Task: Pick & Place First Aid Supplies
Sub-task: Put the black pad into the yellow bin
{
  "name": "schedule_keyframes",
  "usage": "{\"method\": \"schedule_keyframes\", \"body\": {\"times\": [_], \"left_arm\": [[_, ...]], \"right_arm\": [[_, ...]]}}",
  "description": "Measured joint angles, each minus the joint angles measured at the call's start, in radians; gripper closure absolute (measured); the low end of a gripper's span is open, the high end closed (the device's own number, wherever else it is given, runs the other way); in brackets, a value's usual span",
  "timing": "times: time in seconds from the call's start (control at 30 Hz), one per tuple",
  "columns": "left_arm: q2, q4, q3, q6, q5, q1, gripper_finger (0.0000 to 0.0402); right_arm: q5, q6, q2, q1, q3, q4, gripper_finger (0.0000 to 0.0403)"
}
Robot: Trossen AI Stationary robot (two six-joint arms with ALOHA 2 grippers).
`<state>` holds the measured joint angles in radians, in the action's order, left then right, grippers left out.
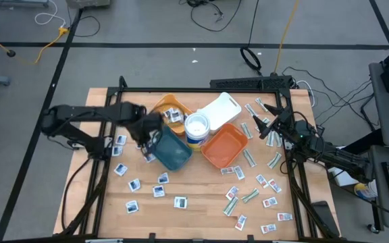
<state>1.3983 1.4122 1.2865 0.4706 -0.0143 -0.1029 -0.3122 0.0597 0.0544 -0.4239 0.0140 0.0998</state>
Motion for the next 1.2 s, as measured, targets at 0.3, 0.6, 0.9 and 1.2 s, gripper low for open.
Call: {"method": "schedule_keyframes", "body": {"times": [0.3,0.6,0.9,1.2], "left_arm": [[0.000,0.002,0.000,-0.164,0.004,-0.290,0.0401],[0.088,0.004,0.047,-0.242,0.012,-0.433,0.0401],[0.316,0.042,0.277,-0.319,0.014,-0.492,0.0401],[0.515,0.134,0.564,-0.362,0.007,-0.506,0.0401]], "right_arm": [[0.000,0.000,0.000,0.000,0.000,0.000,0.0026],[0.000,0.000,0.000,0.000,0.000,0.000,0.0026],[0.000,0.000,0.000,0.000,0.000,0.000,0.0026],[0.000,0.000,0.000,0.000,0.000,0.000,0.0026]]}}
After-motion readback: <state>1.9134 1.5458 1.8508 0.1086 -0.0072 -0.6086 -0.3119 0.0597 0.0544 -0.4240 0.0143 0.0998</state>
